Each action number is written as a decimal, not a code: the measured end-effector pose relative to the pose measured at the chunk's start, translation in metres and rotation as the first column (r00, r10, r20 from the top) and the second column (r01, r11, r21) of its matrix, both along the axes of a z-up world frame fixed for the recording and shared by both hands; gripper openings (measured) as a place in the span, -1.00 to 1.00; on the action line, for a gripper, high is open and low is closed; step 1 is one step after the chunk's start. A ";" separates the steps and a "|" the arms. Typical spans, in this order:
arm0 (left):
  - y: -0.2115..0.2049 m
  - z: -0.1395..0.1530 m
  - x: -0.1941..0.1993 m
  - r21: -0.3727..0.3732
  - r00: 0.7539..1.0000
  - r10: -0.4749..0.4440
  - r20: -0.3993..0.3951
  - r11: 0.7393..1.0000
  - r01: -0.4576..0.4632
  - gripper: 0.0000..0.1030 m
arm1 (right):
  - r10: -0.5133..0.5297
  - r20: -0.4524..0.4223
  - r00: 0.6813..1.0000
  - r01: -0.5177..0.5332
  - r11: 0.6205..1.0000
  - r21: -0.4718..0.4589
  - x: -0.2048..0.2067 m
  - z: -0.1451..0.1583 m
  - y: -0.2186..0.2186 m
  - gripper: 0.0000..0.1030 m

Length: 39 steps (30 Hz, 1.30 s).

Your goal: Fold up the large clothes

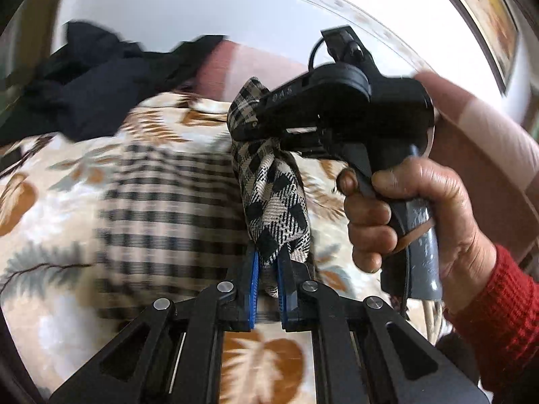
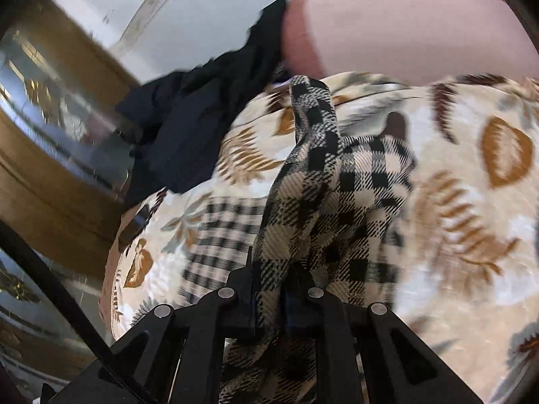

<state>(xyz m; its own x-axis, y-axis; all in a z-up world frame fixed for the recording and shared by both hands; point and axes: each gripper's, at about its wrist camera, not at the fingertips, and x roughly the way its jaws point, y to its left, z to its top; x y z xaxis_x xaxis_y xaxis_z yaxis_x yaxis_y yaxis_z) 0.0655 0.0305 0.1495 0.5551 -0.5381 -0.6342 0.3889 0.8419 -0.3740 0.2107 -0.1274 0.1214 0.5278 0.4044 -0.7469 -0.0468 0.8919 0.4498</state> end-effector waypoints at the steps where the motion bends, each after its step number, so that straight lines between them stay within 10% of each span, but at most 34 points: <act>1: 0.017 -0.003 0.005 -0.019 0.999 0.030 -0.011 0.999 -0.030 -0.82 | 0.013 -0.006 1.000 -0.013 1.000 -0.006 0.006 -0.002 0.014 -0.76; 14: 0.125 -0.028 0.031 -0.125 0.973 0.177 -0.146 0.973 -0.196 -0.80 | 0.082 -0.121 0.989 -0.102 0.981 -0.166 0.056 -0.062 0.128 -0.76; 21: 0.180 -0.021 0.040 -0.168 0.924 0.350 -0.156 0.912 -0.374 -0.80 | 0.087 -0.116 0.989 -0.110 0.971 -0.210 0.059 -0.064 0.148 -0.76; 28: 0.196 -0.038 0.050 -0.162 0.886 0.410 -0.217 0.880 -0.447 -0.80 | 0.115 -0.035 0.993 -0.115 0.993 -0.014 0.041 -0.037 0.136 -0.18; 32: 0.195 -0.043 0.054 -0.163 0.882 0.405 -0.240 0.879 -0.448 -0.80 | 0.074 -0.006 0.997 -0.074 0.991 -0.108 0.015 -0.026 0.118 0.13; 39: 0.175 -0.045 0.060 -0.116 0.893 0.393 -0.219 0.898 -0.424 -0.71 | 0.093 -0.036 0.995 -0.100 0.947 -0.307 0.001 -0.061 0.130 0.12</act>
